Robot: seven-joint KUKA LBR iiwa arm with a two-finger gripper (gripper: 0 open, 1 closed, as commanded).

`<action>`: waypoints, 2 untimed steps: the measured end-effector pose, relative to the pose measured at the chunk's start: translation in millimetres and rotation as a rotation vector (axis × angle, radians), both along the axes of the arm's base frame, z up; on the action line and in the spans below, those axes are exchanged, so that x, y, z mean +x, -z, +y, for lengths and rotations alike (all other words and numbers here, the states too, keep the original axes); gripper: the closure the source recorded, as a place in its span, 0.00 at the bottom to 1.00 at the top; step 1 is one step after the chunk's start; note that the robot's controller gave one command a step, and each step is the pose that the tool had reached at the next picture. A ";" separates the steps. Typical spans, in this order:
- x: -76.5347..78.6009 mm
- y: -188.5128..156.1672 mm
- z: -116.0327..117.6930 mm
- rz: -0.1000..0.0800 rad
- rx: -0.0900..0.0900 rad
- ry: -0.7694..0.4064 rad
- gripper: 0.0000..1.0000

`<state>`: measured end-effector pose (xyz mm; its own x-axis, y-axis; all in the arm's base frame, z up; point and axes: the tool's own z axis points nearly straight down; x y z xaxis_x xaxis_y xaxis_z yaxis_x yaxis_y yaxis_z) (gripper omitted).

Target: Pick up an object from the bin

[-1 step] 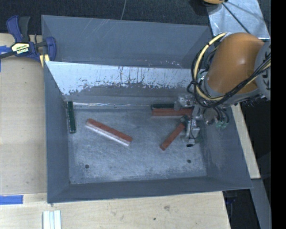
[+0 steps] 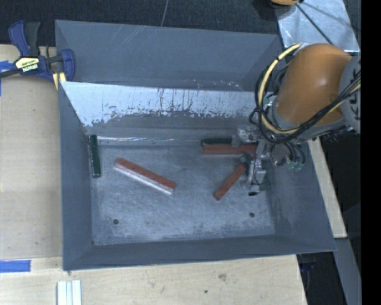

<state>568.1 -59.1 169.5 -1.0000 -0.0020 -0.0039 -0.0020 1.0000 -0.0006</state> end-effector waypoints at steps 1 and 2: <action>6.7 47.7 -3.0 -0.007 -0.001 -0.045 0.00; -23.5 98.7 -22.9 -0.002 0.002 -0.279 1.00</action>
Offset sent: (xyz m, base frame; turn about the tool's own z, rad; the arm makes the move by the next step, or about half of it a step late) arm -0.0248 -0.0241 -0.0995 -0.2789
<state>544.6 -81.9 70.8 -0.9607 -0.2775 -0.0057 -0.2776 0.9607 0.0009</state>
